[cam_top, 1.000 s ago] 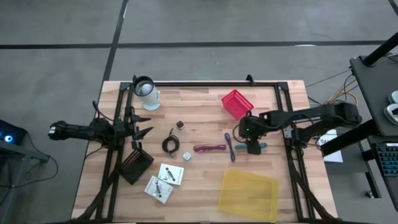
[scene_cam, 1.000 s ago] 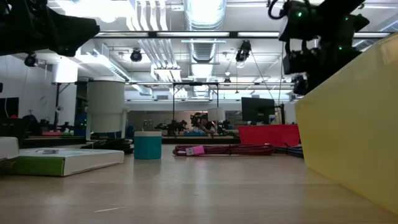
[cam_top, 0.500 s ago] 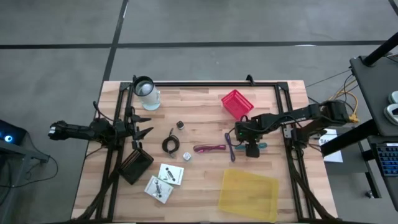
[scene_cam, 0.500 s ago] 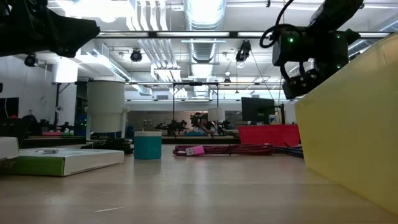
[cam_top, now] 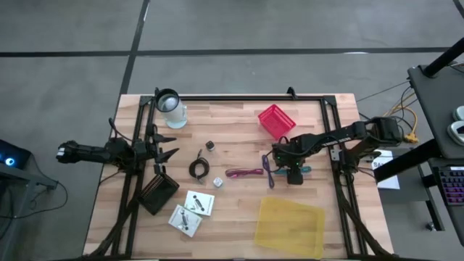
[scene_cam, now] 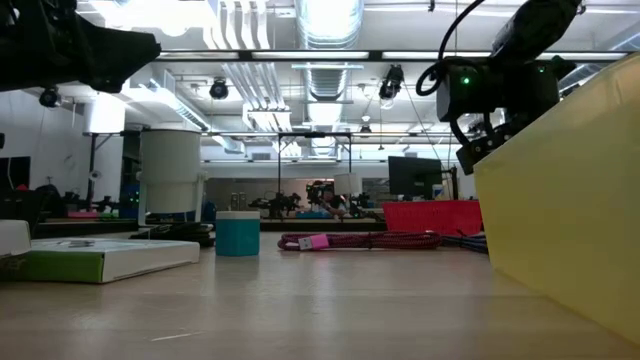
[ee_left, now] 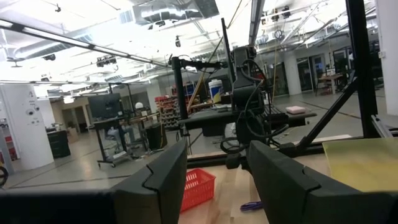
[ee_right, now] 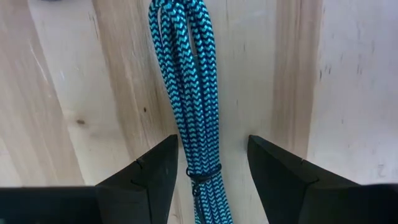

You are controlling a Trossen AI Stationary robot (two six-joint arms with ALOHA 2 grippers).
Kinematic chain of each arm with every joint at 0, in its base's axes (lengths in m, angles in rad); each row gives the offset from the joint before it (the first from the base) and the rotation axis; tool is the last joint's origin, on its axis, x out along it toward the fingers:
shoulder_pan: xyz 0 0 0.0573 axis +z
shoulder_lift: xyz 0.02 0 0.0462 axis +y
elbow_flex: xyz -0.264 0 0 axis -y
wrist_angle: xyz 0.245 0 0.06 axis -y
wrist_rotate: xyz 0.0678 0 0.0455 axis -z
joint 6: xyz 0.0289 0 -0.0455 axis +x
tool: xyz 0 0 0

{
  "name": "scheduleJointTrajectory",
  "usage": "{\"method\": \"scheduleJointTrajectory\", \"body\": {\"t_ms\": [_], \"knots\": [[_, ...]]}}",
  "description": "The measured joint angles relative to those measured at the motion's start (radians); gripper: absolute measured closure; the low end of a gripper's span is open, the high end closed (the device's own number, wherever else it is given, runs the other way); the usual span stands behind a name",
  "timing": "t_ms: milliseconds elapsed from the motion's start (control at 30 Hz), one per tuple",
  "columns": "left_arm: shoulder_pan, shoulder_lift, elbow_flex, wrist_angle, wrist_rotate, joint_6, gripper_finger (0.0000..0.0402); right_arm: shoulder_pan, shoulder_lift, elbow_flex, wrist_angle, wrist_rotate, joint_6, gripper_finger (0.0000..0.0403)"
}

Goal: Pick and place items into bin
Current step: Put the light blue patterned charger cable into the yellow bin

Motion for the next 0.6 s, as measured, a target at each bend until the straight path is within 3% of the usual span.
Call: {"method": "scheduleJointTrajectory", "body": {"t_ms": [233, 600], "knots": [[0.000, 0.000, 0.000, 0.000, -0.001, 0.000, 0.0242, 0.000, -0.023, -0.004, 0.002, 0.001, -0.003, 0.0251], [0.000, -0.001, -0.002, 0.024, -0.002, 0.025, 0.0242, 0.000, -0.024, -0.003, -0.003, -0.008, -0.014, 0.0379]]}}
